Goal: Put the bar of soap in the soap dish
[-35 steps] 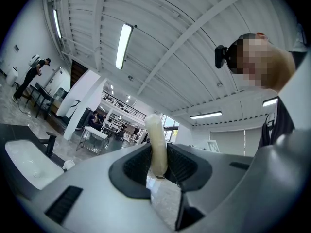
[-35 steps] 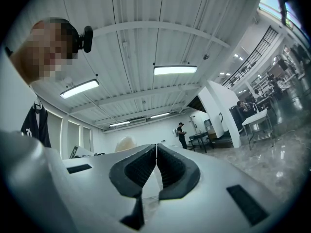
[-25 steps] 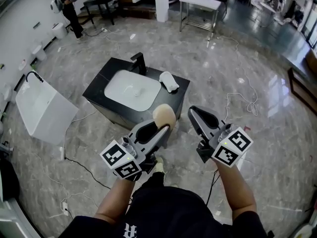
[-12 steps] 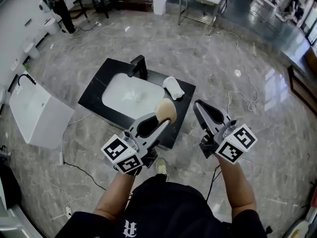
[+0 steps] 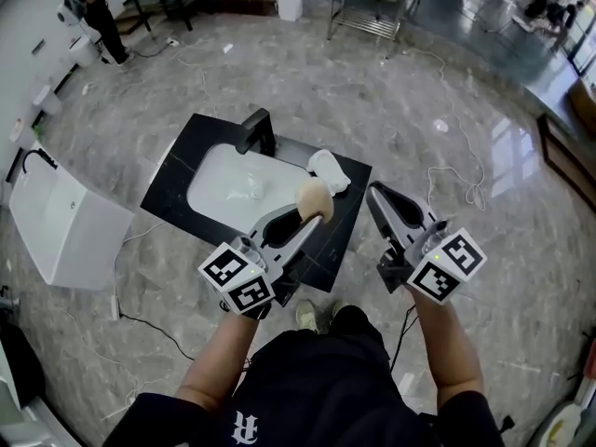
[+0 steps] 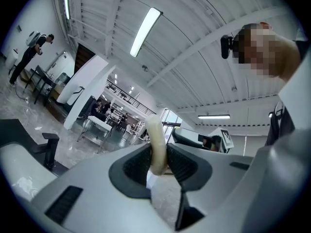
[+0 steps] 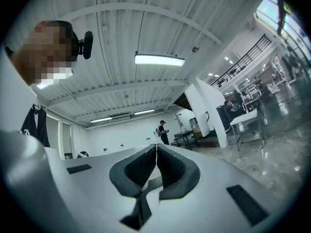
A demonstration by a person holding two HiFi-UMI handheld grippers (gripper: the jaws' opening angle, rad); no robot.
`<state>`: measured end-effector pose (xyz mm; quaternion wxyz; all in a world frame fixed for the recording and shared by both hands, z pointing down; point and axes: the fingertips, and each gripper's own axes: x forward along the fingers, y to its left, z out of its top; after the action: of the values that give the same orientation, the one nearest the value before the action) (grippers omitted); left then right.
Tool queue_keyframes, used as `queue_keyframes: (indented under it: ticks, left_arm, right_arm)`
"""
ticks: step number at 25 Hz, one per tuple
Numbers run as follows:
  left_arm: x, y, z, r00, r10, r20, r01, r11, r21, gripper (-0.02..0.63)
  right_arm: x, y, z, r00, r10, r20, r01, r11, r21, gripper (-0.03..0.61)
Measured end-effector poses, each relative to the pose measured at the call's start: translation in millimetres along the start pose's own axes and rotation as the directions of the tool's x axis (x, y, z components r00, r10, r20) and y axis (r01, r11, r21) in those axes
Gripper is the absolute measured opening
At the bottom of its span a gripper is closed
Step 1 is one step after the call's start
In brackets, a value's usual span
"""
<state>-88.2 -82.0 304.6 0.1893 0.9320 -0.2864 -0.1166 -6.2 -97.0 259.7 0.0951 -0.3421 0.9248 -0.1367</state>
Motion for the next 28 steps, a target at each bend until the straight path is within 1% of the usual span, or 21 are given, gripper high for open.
queue_keyframes:
  ticks: [3,8,13,18,22,26,28]
  left_arm:
    - [10.3,19.0,-8.5,1.000,0.012,-0.012,-0.012,0.999,-0.029,0.107]
    - [32.8,56.5,-24.6,0.998,0.043,-0.039,-0.044,0.998,-0.043,0.107]
    - [66.3,99.2,-41.5,0.997,0.066,-0.050,-0.068,0.997,-0.044,0.107]
    - [103.9,147.2,-74.9,0.992,0.094,-0.086,-0.100,0.992,-0.074,0.106]
    - [130.7,186.1,-106.4,0.988,0.113,-0.107,-0.125,0.985,-0.118,0.107]
    - [149.0,221.8,-139.7,0.982,0.135,-0.131,-0.156,0.973,-0.168,0.106]
    - [154.1,237.2,-154.4,0.978,0.150,-0.147,-0.175,0.968,-0.181,0.106]
  right_arm:
    - [9.6,-12.7,-4.1,1.000,0.001,-0.010,-0.001,1.000,0.012,0.009]
    - [33.4,-42.4,-11.9,0.999,0.032,-0.028,-0.031,0.999,0.020,0.009]
    - [62.4,-89.0,-12.0,0.996,0.075,-0.046,-0.073,0.996,0.048,0.009]
    - [89.4,-141.4,-16.5,0.991,0.118,-0.069,-0.112,0.990,0.084,0.009]
    - [107.7,-181.4,-34.5,0.983,0.151,-0.103,-0.139,0.984,0.110,0.009]
    - [121.9,-212.6,-65.9,0.970,0.185,-0.155,-0.165,0.977,0.132,0.009]
    - [129.5,-225.1,-82.4,0.965,0.199,-0.173,-0.175,0.974,0.146,0.009]
